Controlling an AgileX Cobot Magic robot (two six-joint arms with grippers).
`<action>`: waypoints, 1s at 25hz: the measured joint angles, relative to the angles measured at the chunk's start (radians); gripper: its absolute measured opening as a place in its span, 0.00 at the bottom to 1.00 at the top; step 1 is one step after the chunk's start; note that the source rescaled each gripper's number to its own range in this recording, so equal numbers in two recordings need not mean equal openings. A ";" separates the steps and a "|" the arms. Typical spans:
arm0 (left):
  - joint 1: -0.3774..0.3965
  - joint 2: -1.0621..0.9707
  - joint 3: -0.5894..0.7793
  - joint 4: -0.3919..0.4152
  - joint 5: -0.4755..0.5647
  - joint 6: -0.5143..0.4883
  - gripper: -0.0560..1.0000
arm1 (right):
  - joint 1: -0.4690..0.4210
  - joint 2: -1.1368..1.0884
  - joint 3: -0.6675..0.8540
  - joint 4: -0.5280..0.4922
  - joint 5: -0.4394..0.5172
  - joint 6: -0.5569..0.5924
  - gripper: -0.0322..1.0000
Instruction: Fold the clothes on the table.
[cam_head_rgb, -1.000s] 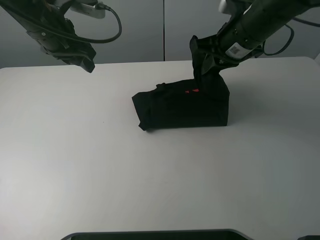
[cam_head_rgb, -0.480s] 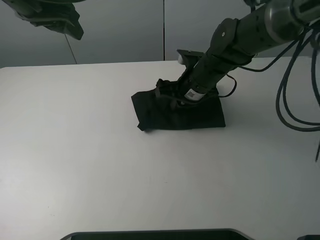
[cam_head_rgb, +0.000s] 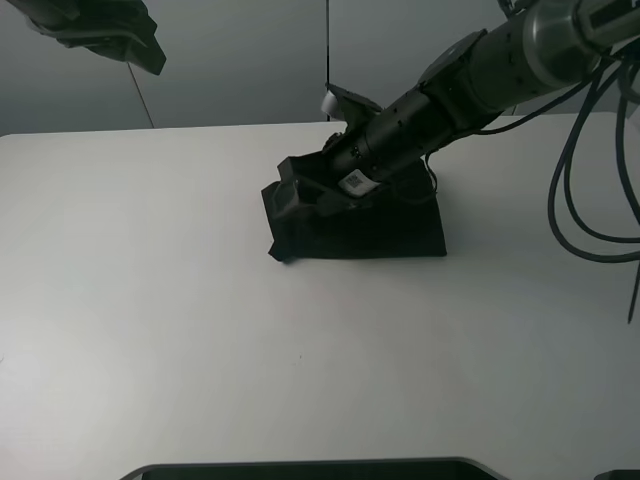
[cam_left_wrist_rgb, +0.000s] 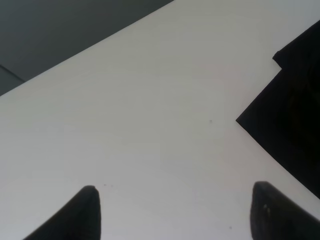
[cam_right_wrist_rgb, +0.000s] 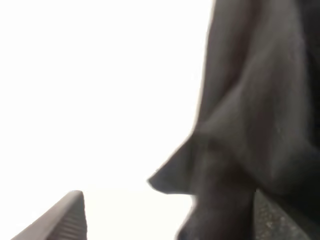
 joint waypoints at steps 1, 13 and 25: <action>0.000 -0.001 0.000 0.000 0.000 0.000 0.82 | 0.000 0.000 -0.002 0.034 0.014 -0.044 0.76; 0.000 -0.138 0.000 0.000 -0.043 0.000 0.82 | 0.000 0.031 -0.006 0.114 -0.008 -0.129 0.76; 0.000 -0.417 0.000 0.000 -0.091 0.000 0.82 | 0.000 0.111 -0.006 0.283 0.117 -0.298 0.76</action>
